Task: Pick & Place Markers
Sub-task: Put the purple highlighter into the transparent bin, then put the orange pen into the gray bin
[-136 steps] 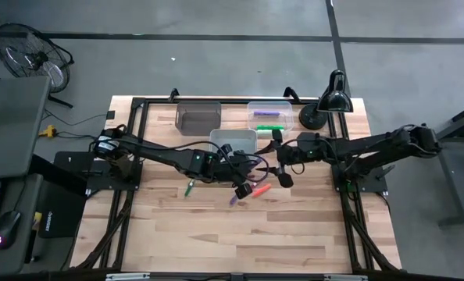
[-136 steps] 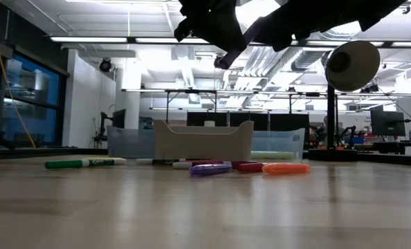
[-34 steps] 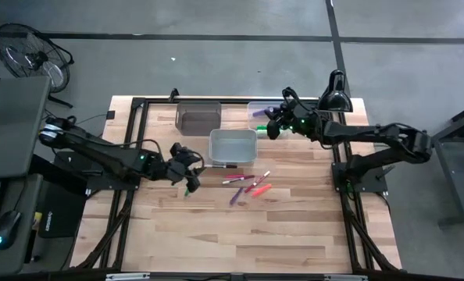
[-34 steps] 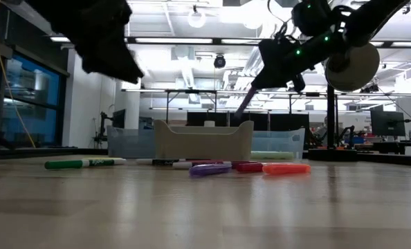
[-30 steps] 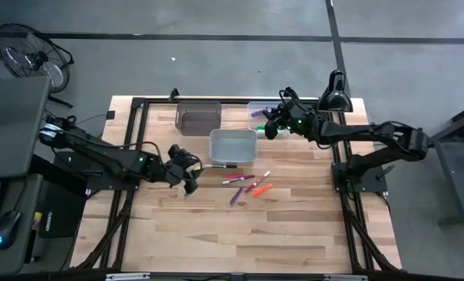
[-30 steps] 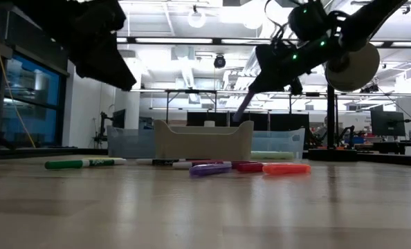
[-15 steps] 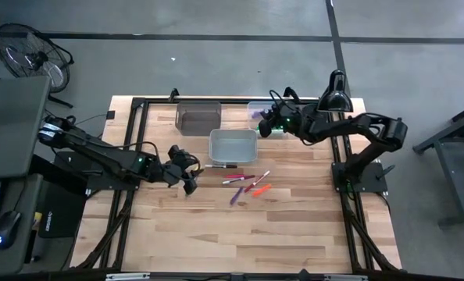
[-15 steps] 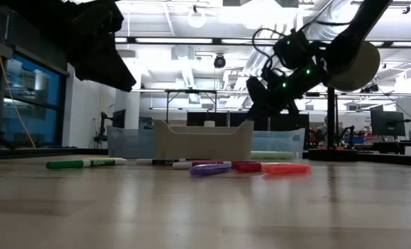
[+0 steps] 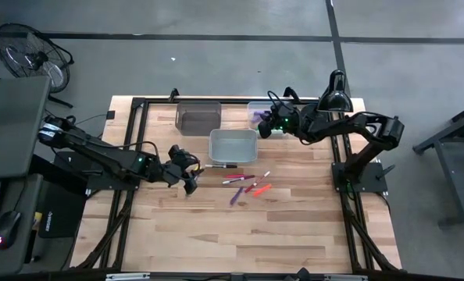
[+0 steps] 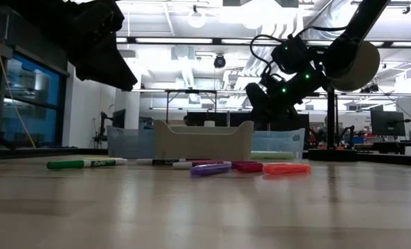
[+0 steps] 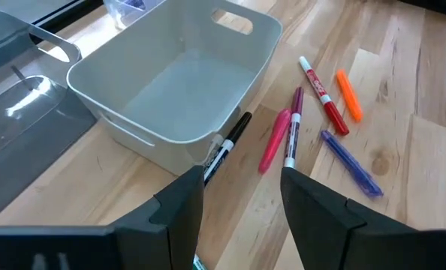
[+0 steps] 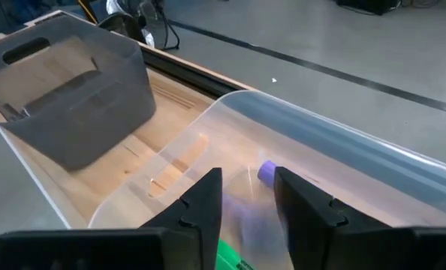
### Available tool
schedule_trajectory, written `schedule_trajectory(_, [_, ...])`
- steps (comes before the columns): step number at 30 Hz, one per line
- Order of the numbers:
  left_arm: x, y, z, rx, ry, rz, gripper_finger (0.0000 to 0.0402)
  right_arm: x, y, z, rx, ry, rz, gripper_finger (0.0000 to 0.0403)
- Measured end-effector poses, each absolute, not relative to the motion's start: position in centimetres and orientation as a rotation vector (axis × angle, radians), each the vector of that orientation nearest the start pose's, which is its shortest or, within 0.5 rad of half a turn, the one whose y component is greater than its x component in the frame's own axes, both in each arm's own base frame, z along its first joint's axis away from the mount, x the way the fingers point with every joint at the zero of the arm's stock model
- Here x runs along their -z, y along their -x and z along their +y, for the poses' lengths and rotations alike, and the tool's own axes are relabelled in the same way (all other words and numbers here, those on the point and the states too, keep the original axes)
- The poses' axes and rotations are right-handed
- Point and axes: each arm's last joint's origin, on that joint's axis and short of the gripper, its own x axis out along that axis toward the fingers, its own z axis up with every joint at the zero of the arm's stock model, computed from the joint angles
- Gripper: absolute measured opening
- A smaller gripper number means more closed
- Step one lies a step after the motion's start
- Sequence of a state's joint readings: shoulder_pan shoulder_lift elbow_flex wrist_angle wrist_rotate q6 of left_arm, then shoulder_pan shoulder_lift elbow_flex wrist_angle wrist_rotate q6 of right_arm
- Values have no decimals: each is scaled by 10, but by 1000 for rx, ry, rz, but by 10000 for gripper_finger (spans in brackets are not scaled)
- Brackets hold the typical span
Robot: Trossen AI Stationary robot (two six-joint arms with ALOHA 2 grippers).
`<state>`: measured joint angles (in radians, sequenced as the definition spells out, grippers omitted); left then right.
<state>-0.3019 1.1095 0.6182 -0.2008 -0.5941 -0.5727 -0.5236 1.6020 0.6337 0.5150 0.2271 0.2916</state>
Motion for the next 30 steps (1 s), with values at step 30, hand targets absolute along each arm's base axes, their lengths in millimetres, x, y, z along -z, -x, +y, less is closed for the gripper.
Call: schedule_trajectory(30, [-220,-213,-50,-440,259,505,175,-171,-264,-151,595,-292,300,129])
